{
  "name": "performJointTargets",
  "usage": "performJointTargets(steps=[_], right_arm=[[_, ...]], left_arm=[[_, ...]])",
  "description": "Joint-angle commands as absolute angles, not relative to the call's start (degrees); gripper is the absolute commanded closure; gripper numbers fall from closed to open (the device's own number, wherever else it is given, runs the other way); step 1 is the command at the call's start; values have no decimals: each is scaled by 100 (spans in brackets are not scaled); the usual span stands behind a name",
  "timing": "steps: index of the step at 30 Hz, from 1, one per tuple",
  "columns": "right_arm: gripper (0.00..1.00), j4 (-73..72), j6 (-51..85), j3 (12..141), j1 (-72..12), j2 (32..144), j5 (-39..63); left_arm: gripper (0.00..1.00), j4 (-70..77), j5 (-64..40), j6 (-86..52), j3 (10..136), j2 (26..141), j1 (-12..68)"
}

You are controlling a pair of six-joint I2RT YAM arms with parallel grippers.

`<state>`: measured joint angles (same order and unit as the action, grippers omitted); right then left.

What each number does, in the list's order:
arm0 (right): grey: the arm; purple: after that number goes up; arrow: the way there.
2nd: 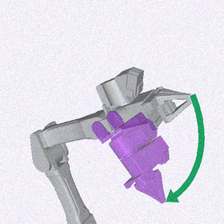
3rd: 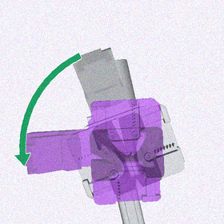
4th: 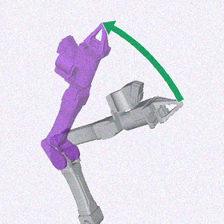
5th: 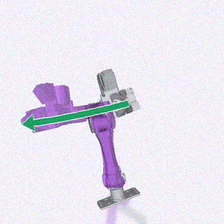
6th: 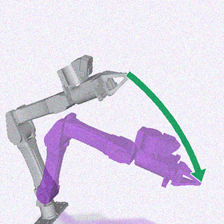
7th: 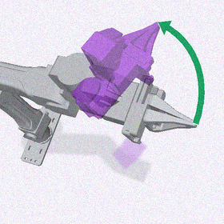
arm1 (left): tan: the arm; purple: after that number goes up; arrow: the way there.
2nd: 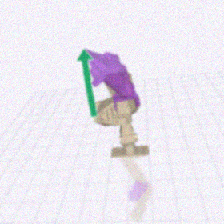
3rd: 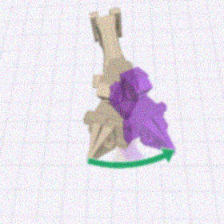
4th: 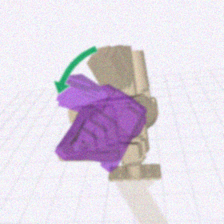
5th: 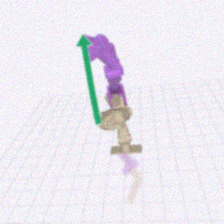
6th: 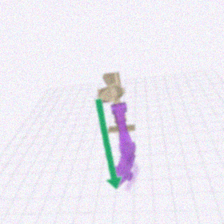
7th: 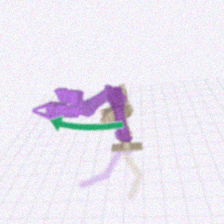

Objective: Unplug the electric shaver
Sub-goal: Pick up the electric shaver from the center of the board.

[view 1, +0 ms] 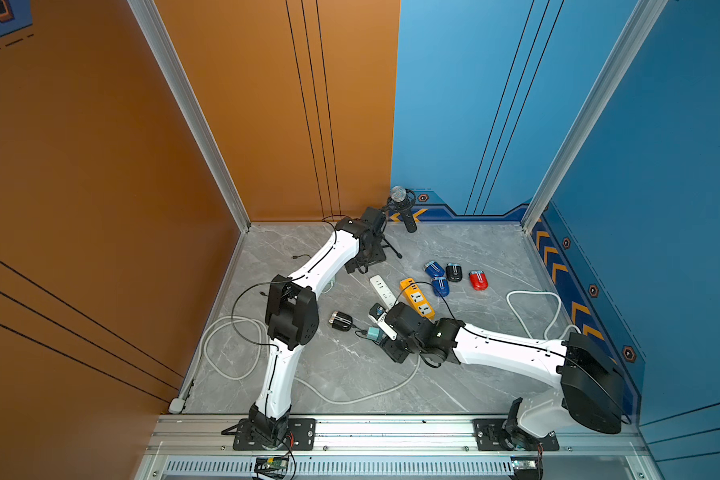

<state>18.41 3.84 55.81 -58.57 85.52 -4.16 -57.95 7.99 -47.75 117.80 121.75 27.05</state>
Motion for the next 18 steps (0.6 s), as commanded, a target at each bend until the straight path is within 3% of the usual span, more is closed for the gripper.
performJointTargets(steps=[1,7,18], right_arm=[[40,1730,14,5805,-5871,8587,-404],[40,1539,-97,6025,-5741,9003,77],[32,1520,-187,7392,-5583,10558,1072]], left_arm=[[17,-5919,1193,-4726,11242,11416,2384],[15,-5940,1225,-5480,9577,10194,2014],[15,-6032,1472,-6097,7730,8916,1832]])
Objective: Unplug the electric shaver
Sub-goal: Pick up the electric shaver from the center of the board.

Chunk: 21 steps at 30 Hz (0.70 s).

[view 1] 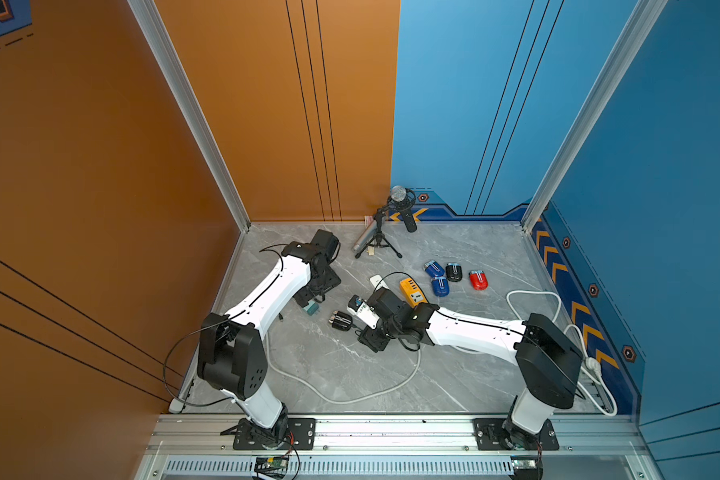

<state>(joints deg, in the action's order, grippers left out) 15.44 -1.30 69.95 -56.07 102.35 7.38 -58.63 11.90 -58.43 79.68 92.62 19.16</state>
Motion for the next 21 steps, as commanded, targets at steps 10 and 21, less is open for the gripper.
performJointTargets(steps=[10,21], right_arm=[[28,1729,-137,8526,-5563,11706,961],[26,2185,-294,9221,-5509,12538,673]], left_arm=[[15,-6056,1562,-5996,7114,8307,1330],[15,-6056,1578,-5758,6957,8031,1008]])
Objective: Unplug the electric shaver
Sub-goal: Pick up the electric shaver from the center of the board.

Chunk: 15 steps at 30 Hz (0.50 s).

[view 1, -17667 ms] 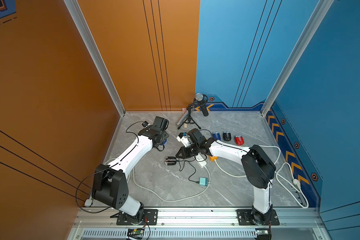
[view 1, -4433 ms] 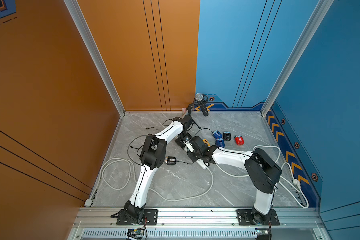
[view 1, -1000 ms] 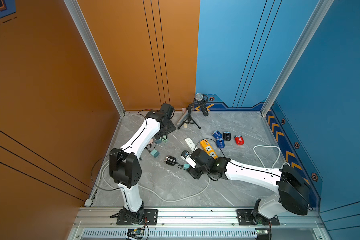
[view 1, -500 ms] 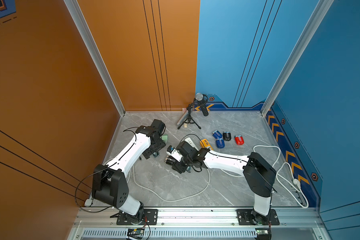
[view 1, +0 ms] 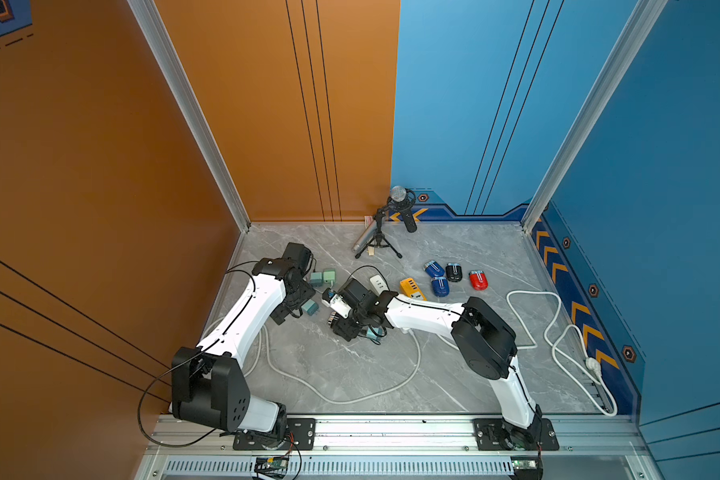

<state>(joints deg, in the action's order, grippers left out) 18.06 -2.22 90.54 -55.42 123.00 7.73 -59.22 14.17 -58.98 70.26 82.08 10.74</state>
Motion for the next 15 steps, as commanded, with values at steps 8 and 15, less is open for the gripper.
performJointTargets(steps=[8,15], right_arm=[[25,2202,-350,9506,-5502,12847,817],[23,2214,-391,9664,-5403,12995,1230]], left_arm=[[15,-6048,1574,-5643,6891,7913,895],[15,-6050,1538,-5586,6874,7883,843]])
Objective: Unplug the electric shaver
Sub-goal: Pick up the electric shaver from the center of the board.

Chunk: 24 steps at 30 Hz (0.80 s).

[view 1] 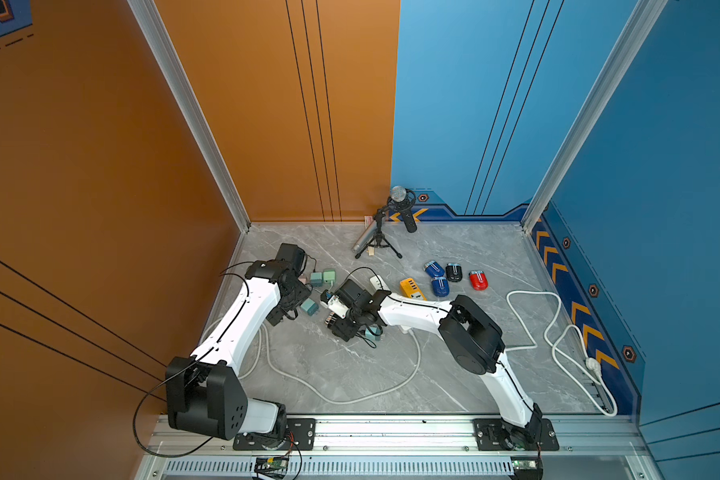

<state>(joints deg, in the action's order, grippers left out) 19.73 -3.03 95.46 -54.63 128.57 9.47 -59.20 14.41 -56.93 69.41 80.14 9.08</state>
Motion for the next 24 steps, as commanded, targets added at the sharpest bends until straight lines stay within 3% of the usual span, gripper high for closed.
performJointTargets(steps=[1,8,24], right_arm=[[22,2208,-414,9651,-5405,13006,1236],[21,2312,-406,9884,-5405,13230,1243],[44,1929,555,10039,-5018,12742,1047]], left_arm=[[15,-6049,1539,-5573,6881,7879,839],[16,-6048,1527,-5487,6921,7899,791],[24,-5861,1009,-4486,7253,8104,925]])
